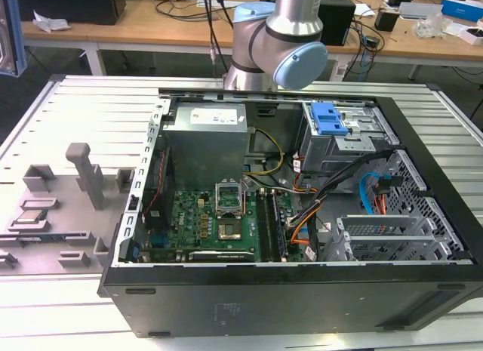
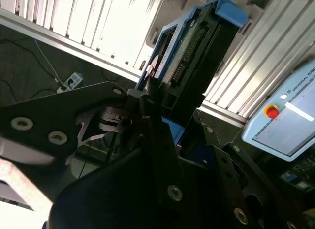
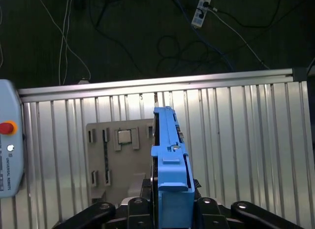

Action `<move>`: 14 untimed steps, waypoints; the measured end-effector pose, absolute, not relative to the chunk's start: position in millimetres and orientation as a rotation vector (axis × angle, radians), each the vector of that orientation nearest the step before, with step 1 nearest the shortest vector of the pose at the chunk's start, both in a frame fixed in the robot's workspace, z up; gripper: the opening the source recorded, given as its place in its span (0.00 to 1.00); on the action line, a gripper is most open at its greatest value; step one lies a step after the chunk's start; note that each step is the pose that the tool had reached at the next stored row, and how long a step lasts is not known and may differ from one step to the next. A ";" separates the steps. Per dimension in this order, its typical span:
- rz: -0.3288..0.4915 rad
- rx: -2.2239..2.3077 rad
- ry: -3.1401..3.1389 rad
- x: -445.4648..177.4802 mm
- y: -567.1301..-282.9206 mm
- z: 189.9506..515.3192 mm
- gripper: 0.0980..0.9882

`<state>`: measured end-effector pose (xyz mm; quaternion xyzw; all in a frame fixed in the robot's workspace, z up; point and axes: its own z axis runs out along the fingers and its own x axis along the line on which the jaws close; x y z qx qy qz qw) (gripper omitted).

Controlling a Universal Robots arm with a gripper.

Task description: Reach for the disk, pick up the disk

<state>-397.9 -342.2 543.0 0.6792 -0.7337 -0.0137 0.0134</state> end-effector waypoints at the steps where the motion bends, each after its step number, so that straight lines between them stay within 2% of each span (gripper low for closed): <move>1: -0.043 2.116 -2.286 -397.9 -342.2 545.0 0.30; 11: -0.043 2.116 -2.286 -397.6 -342.2 579.6 0.30; 14: -0.043 2.116 -2.286 -397.5 -342.2 579.8 0.30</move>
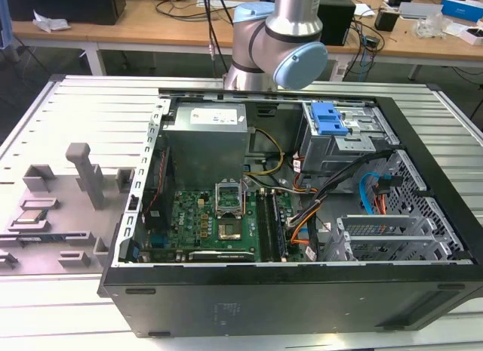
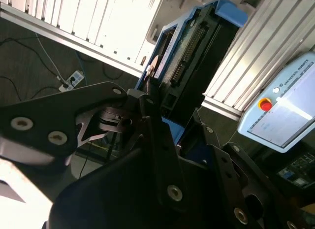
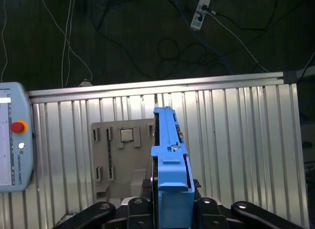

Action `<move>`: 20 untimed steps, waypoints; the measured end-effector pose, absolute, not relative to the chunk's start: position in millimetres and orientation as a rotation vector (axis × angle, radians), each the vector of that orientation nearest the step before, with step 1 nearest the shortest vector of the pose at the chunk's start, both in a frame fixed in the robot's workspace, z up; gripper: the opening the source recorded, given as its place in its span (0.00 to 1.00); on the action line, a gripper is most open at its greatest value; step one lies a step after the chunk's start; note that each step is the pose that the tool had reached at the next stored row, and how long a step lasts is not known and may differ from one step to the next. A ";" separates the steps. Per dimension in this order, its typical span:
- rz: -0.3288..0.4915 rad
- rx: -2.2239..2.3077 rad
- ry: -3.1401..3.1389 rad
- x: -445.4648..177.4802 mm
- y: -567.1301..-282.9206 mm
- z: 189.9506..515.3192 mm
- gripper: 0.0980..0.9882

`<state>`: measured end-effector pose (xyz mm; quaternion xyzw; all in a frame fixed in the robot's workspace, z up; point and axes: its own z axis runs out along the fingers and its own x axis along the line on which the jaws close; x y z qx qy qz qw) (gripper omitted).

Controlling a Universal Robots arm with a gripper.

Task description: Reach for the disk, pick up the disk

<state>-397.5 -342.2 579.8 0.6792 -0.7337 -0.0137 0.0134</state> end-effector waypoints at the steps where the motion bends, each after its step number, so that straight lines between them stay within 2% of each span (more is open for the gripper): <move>1: -0.043 2.116 -2.286 -397.6 -342.2 579.8 0.30; 11: -0.044 2.115 -2.285 -365.8 -342.2 579.8 0.30; 20: -0.054 2.118 -2.271 -282.8 -343.0 578.6 0.30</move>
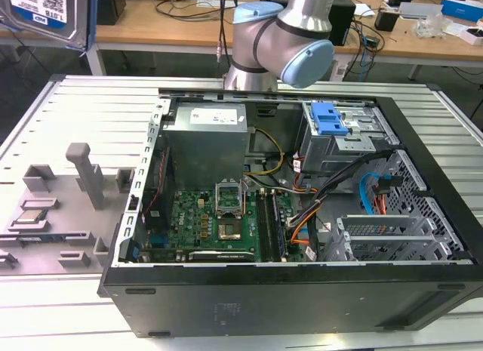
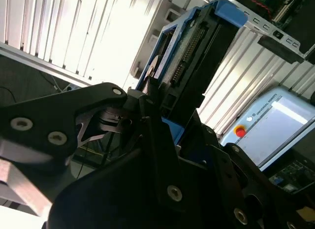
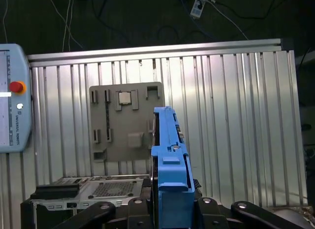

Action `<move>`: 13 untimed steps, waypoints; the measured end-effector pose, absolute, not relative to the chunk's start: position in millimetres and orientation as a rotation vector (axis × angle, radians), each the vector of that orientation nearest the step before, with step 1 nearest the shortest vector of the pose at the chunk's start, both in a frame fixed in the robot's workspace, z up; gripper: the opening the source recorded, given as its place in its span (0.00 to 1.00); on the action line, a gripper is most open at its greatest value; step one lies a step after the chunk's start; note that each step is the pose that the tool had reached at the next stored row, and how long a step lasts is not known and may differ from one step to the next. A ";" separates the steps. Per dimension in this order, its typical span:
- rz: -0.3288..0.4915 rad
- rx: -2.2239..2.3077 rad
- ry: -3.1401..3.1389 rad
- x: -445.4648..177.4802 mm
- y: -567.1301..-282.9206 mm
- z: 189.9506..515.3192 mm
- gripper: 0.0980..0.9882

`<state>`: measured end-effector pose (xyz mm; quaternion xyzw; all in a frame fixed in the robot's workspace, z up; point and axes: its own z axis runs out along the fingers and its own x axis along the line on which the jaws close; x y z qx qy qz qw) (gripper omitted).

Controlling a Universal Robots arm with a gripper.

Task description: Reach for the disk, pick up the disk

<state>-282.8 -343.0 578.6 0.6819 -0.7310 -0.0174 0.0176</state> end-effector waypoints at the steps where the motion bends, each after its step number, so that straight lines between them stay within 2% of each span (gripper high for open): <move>1: -0.055 2.118 -2.271 -277.0 -343.2 578.5 0.30; 13: -0.060 2.116 -2.269 -237.1 -344.8 578.2 0.30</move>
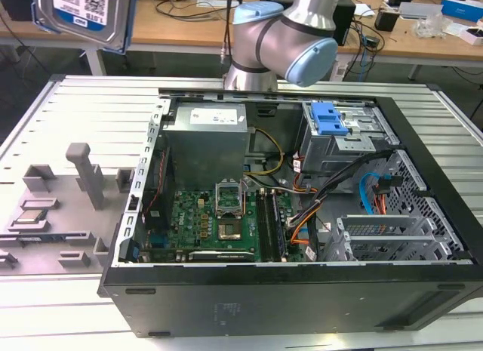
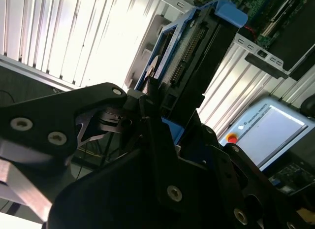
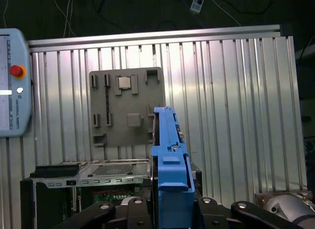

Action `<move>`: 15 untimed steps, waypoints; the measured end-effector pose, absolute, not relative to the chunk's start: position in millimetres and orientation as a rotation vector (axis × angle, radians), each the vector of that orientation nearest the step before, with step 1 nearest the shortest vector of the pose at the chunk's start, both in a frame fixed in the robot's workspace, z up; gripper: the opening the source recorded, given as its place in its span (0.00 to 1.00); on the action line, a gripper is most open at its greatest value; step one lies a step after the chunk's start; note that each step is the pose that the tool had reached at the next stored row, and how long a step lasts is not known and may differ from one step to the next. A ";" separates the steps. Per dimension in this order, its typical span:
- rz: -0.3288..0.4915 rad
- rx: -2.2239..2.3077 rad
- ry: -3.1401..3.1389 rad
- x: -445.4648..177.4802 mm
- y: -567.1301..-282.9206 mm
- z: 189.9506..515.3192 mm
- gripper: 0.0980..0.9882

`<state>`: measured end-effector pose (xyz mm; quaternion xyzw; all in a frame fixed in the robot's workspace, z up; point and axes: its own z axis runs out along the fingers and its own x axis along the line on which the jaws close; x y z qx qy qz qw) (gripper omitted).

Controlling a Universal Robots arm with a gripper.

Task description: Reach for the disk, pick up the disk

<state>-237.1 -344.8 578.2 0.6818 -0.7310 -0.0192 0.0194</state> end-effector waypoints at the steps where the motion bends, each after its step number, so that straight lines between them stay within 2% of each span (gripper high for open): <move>1: -0.060 2.115 -2.268 -232.8 -344.9 578.2 0.30; 15: -0.066 2.112 -2.264 -180.4 -345.1 569.4 0.30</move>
